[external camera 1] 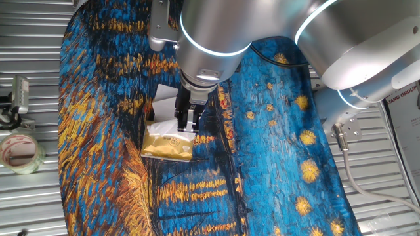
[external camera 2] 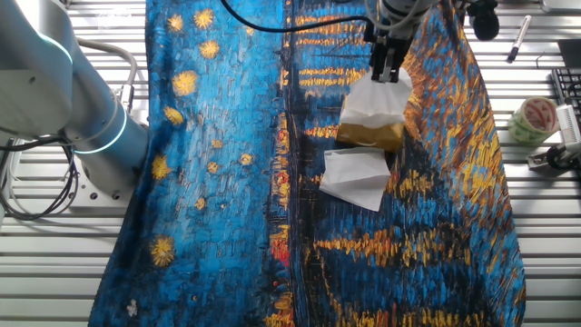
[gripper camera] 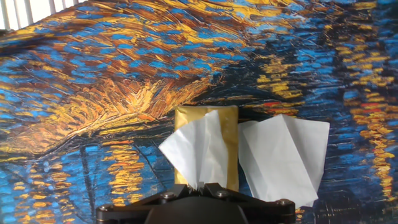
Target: Pull out a napkin
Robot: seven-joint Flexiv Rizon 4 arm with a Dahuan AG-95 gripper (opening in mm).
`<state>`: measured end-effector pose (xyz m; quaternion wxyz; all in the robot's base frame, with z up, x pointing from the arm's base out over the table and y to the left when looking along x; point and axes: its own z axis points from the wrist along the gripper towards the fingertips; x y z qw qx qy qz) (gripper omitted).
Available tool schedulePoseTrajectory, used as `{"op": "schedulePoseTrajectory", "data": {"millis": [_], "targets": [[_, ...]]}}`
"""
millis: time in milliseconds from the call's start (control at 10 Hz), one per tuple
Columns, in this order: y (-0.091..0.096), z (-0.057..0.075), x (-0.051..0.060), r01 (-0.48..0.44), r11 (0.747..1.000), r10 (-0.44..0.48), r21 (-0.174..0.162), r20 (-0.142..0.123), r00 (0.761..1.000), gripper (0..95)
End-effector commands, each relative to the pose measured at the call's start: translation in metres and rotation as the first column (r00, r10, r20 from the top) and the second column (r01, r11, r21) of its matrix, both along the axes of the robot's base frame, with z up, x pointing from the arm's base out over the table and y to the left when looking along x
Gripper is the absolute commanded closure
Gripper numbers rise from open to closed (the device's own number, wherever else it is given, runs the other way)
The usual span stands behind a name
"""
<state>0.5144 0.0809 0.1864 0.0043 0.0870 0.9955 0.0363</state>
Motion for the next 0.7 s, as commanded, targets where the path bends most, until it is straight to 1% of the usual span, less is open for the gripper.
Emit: {"op": "schedulePoseTrajectory", "data": {"millis": [100, 700], "targets": [[0.0003, 0.0012, -0.0006, -0.001, 1.000, 0.001, 0.000, -0.002, 1.000, 95.0], [0.0020, 0.0054, -0.0025, -0.003, 1.000, 0.003, 0.006, -0.006, 1.000, 95.0]]}}
